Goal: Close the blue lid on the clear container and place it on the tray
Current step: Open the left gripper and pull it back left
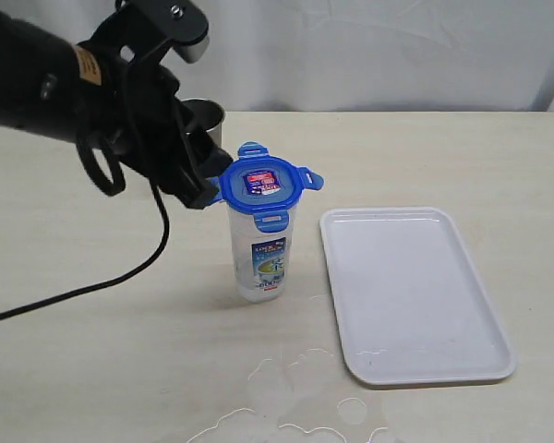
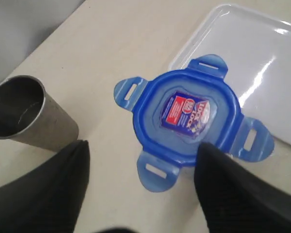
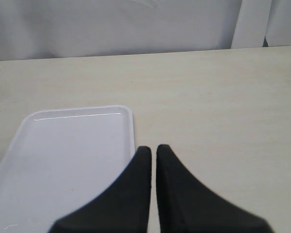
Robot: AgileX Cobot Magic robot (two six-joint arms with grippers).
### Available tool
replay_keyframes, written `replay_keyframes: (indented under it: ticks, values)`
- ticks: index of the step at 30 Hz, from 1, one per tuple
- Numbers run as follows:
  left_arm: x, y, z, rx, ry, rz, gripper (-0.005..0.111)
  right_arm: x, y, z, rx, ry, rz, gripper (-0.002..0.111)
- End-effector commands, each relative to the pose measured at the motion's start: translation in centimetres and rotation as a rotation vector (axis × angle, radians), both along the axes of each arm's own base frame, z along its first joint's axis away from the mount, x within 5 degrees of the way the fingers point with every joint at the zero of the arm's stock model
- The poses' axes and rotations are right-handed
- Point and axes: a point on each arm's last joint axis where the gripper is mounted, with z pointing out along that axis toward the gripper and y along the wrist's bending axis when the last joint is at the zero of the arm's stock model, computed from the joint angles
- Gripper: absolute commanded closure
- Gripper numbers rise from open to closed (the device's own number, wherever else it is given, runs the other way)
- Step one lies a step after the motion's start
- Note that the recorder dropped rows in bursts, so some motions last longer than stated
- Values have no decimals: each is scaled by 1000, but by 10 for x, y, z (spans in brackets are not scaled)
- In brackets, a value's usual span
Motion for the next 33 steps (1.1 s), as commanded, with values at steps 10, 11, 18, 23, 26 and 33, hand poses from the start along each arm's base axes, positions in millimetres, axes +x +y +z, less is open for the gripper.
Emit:
replay_keyframes:
  ticks: [10, 11, 18, 23, 26, 33]
  values:
    - [-25, 42, -64, -172, -27, 233, 46, 0, 0, 0, -6, -6, 3, 104]
    - [-24, 42, -69, -166, -21, 237, 46, 0, 0, 0, -6, -6, 3, 104]
    - [-39, 57, -116, -193, -70, 355, 46, 0, 0, 0, -6, -6, 3, 104]
    - [-46, 63, -124, -205, -99, 383, 46, 0, 0, 0, -6, -6, 3, 104]
    - [-44, 63, -121, -215, -137, 384, 43, 0, 0, 0, -6, -6, 3, 104]
    - [-44, 63, -121, -203, -145, 375, 2, 0, 0, 0, -6, -6, 3, 104]
